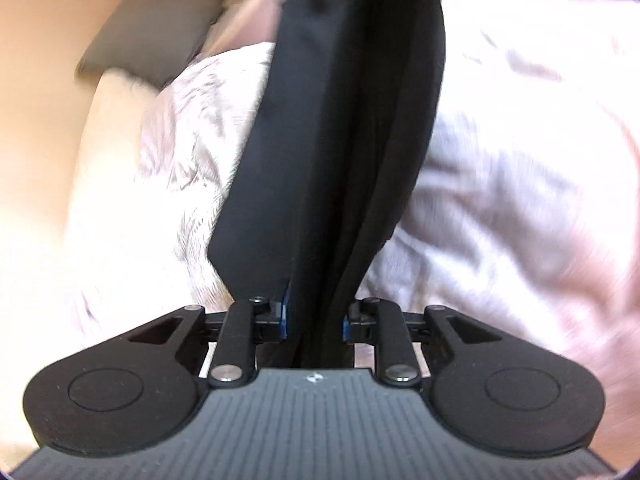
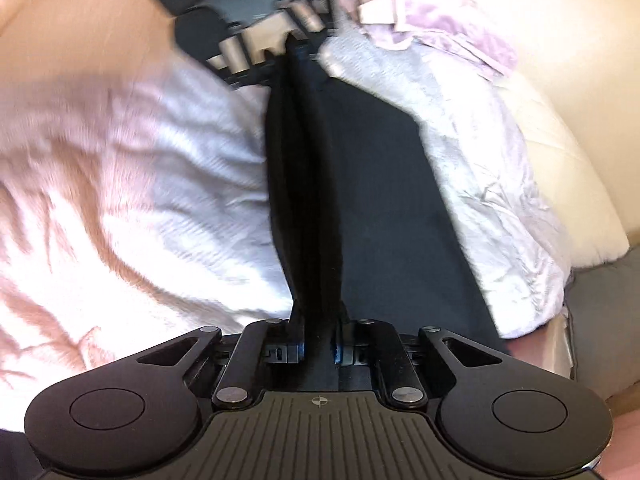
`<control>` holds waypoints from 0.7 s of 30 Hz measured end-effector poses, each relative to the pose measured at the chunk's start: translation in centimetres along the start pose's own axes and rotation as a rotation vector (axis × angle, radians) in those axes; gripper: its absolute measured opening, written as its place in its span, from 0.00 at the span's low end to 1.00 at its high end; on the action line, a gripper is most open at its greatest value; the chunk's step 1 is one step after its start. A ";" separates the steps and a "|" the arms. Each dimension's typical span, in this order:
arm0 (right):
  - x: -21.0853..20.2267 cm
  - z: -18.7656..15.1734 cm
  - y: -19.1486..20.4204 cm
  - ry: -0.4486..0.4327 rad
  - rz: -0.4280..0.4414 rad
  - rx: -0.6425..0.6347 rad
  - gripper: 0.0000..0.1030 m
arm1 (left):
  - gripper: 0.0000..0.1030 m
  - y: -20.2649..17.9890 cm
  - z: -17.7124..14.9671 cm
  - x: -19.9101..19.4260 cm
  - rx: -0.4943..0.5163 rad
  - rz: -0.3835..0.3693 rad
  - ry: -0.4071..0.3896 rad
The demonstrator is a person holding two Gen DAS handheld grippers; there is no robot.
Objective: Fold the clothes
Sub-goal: 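Grasp the folded trousers with both grippers and lift them, then fold the black trouser bundle over itself with both grippers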
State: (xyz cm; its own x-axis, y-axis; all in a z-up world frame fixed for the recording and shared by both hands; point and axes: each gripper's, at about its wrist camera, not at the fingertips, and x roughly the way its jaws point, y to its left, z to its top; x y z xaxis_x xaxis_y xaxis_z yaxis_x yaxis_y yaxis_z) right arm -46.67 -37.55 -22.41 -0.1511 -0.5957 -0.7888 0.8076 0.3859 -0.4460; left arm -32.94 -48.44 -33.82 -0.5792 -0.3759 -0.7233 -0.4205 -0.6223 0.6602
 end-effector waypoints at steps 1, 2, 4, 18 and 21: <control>-1.2 0.2 -1.1 -0.001 0.008 0.002 0.10 | 0.18 0.5 0.4 -1.1 -0.030 -0.014 -0.002; -2.5 0.4 -2.3 -0.002 0.016 0.005 0.10 | 0.18 0.8 0.6 -2.2 -0.046 -0.028 -0.002; -4.8 0.8 -3.8 -0.003 0.022 -0.020 0.10 | 0.17 1.0 1.0 -4.3 -0.068 -0.056 0.000; -10.0 3.7 -14.5 -0.082 0.064 -0.177 0.09 | 0.18 11.5 4.6 -7.6 -0.182 0.026 0.072; -9.4 4.7 -19.7 -0.135 0.056 -0.197 0.09 | 0.18 16.3 5.9 -6.2 -0.219 0.083 0.107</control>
State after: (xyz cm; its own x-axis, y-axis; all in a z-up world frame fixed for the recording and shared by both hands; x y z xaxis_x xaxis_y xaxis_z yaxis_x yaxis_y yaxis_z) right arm -58.47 -42.89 -4.17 -0.0208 -0.6534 -0.7567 0.6839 0.5428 -0.4875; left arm -40.34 -52.17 -17.34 -0.5233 -0.4955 -0.6933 -0.2067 -0.7154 0.6674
